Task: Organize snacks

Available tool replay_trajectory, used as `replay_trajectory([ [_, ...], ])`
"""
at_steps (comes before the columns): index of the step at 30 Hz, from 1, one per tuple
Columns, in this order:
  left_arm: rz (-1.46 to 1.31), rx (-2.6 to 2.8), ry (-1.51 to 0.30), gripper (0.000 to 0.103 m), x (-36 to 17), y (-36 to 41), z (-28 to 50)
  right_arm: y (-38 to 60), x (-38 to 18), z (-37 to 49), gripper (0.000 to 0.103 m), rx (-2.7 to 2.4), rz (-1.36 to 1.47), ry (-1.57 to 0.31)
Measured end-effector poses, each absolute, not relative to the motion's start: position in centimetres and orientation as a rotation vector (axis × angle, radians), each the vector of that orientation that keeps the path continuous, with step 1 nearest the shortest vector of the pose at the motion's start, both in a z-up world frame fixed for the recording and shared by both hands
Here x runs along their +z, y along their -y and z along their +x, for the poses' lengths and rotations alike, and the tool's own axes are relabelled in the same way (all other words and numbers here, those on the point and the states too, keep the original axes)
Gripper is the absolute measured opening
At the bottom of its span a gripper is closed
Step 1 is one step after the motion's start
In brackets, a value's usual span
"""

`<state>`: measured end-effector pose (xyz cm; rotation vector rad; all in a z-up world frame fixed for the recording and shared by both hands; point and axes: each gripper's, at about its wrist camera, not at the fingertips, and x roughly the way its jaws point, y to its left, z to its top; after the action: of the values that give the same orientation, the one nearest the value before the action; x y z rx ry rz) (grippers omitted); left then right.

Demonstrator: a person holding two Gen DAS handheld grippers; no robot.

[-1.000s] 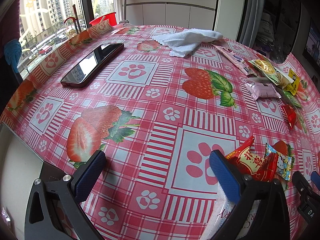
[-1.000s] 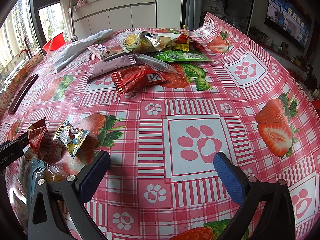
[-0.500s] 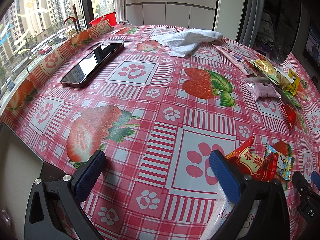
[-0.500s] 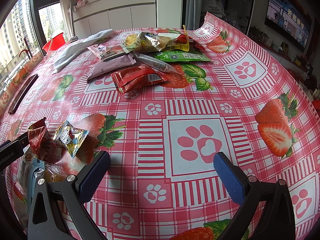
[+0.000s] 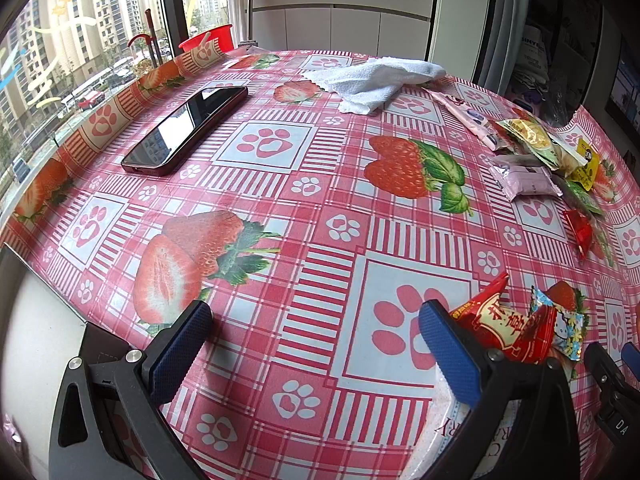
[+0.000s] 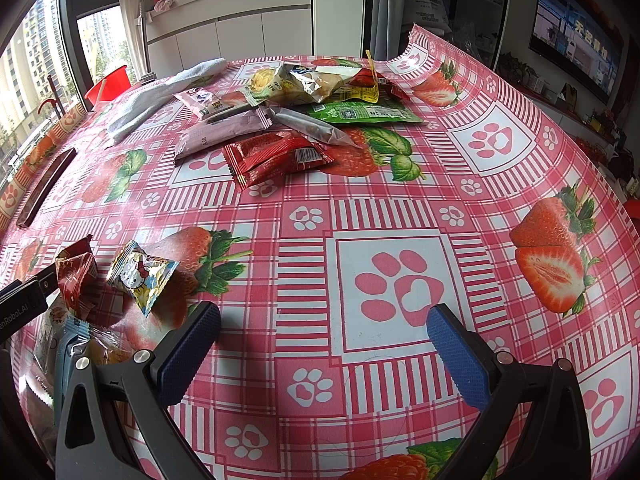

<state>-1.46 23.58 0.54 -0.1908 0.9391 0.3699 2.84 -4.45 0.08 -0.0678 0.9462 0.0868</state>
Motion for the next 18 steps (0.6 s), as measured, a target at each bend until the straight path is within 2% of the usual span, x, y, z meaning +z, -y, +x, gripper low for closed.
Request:
replay_trajectory([
  [18, -0.191, 0.37, -0.939, 0.103, 0.58, -23.46, -1.57, 4.43, 0.06, 2.85, 0.103, 0.086, -0.069, -0.946],
])
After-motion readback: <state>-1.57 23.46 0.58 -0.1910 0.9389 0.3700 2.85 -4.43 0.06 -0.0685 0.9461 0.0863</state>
